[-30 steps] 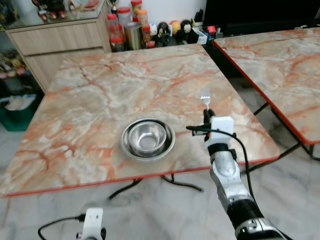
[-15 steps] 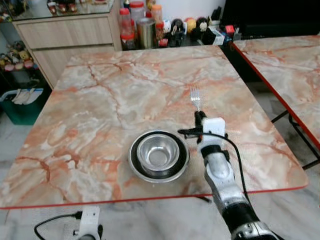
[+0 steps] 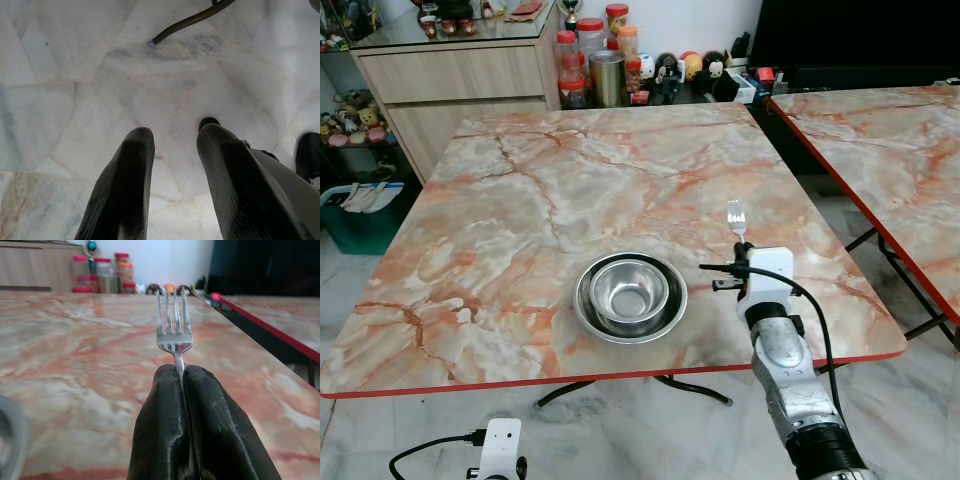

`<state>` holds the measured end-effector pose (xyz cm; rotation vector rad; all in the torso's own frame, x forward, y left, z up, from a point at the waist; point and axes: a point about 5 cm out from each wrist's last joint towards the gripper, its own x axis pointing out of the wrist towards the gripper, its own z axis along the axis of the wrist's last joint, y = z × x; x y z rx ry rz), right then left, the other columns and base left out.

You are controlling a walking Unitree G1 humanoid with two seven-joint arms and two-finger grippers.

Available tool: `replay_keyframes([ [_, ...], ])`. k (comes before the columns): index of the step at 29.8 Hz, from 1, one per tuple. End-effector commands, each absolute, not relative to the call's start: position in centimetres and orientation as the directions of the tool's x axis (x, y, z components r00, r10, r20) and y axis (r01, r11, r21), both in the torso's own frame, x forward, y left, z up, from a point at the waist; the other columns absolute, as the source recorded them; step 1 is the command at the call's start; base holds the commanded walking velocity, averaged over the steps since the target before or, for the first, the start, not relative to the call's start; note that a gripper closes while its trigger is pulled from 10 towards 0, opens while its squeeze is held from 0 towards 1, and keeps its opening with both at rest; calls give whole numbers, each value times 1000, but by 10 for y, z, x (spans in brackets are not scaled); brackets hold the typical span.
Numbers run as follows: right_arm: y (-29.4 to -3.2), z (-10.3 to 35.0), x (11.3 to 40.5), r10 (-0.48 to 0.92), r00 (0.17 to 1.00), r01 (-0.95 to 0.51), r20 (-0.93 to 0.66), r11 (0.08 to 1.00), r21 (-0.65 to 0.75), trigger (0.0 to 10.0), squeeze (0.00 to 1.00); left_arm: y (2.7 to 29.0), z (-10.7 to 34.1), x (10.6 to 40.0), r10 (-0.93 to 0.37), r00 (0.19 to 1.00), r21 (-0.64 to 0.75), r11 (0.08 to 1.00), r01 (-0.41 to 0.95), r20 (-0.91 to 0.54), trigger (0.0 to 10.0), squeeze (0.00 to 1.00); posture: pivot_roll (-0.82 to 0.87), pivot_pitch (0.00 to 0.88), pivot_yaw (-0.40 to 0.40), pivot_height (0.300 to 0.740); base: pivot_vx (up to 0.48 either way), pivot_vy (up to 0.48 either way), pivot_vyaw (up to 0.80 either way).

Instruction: Setting the table

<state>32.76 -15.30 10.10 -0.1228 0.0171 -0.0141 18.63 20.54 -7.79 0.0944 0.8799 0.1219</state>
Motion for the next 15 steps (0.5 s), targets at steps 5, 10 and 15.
replay_keyframes([
  [5,-154,105,339,51,996,-60,-77,991,-123,10000,0,205,-80,184,141,614,134,989,-57,-776,10000,0,-17,61,17,740,0,0,0],
  [10,-149,97,342,96,986,-114,-133,984,-134,10000,0,206,-80,183,144,613,137,989,-58,-777,10000,0,-10,50,12,740,0,0,0],
  [15,-145,91,343,118,980,-135,-162,986,-96,10000,0,206,-80,182,145,611,140,989,-56,-779,10000,0,-4,44,11,740,0,0,0],
])
